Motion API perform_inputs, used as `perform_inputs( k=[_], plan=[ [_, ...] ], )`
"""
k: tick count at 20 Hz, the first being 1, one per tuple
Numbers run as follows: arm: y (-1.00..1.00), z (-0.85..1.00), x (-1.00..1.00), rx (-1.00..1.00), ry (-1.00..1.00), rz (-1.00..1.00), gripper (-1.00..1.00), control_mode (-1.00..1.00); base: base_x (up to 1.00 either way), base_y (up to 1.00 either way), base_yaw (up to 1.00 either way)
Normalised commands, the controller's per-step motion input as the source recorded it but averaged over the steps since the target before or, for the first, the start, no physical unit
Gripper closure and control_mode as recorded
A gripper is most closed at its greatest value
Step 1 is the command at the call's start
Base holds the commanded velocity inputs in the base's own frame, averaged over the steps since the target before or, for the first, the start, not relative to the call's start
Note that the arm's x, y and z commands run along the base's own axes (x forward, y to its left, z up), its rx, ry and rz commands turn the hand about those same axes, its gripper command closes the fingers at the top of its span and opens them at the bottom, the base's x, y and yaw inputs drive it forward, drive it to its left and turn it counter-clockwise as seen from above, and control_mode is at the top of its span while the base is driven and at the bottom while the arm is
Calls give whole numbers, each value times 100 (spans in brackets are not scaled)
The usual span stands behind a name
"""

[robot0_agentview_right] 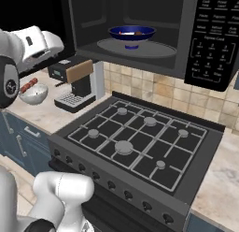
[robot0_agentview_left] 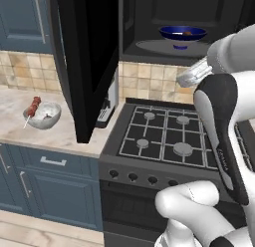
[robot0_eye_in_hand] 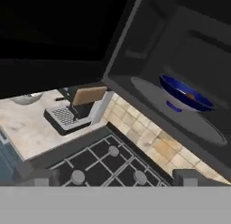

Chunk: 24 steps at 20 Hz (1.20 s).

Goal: Place the bowl containing the shrimp and mushroom in the microwave. Close the microwave door and press the start button to microwave the meal.

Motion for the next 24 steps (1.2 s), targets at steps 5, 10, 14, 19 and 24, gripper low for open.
perform_inputs(
  k=[5,10,14,19,24],
  plan=[
    [52,-15,-68,-54,-13,13,-100,-100,0,0,0],
    [17,-54,-52,-40,-28,8,-100,-100,0,0,0],
    [40,-18,-55,-42,-20,4,-100,-100,0,0,0],
    [66,13,-67,-40,-6,0,-100,-100,0,0,0],
    [96,18,-64,-39,0,0,-100,-100,0,0,0]
  ],
)
